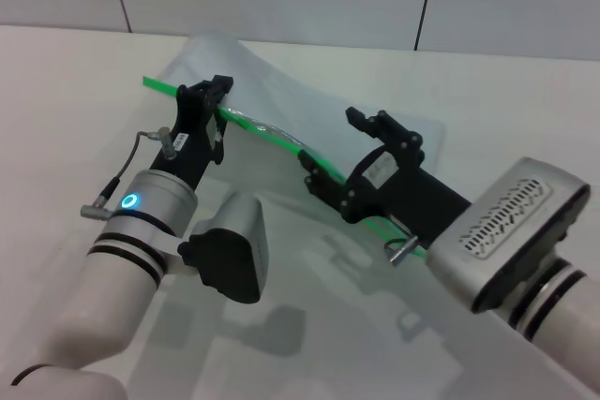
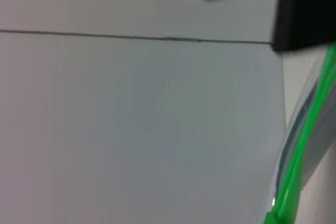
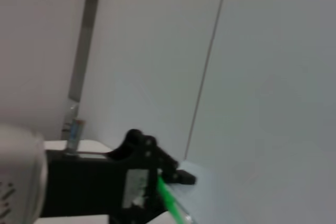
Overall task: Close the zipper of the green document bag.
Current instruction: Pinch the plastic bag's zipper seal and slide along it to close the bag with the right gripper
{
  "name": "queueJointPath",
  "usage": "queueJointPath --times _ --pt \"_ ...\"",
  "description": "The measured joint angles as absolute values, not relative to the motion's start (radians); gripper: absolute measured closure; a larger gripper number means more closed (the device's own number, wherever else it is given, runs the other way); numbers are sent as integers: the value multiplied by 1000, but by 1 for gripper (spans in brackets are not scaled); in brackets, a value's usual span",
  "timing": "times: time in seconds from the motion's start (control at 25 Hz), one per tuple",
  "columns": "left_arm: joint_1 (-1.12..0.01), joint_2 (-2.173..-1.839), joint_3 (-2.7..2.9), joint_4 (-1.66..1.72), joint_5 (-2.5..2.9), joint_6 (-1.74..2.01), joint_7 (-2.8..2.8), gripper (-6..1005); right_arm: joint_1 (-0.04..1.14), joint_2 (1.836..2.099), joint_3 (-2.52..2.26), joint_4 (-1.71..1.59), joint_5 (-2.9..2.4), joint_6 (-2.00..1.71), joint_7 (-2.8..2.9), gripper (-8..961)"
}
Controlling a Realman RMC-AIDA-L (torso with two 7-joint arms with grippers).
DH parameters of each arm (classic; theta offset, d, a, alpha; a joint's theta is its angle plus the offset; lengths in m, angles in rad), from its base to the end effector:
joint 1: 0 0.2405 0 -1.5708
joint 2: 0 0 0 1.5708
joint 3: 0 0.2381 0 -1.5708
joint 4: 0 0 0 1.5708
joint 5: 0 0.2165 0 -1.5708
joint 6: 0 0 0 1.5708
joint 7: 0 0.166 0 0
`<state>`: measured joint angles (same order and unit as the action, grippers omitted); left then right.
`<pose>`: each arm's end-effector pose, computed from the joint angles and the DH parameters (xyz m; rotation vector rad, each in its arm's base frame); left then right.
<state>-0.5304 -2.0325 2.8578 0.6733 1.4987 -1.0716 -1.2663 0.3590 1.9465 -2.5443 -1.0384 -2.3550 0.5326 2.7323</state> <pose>-0.2226 0.3496 -0.0867 -1.6154 0.7185 0.4036 0.1521 0.3140 -0.1253 -2.2377 0.1761 0.6075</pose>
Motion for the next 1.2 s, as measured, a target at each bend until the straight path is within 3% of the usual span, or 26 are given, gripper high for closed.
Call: queueJointPath --times 1.2 --pt "-540 -2032 2859 673 1610 -1033 -1258 934 490 1955 -2560 -1032 -2359 428 2730 267"
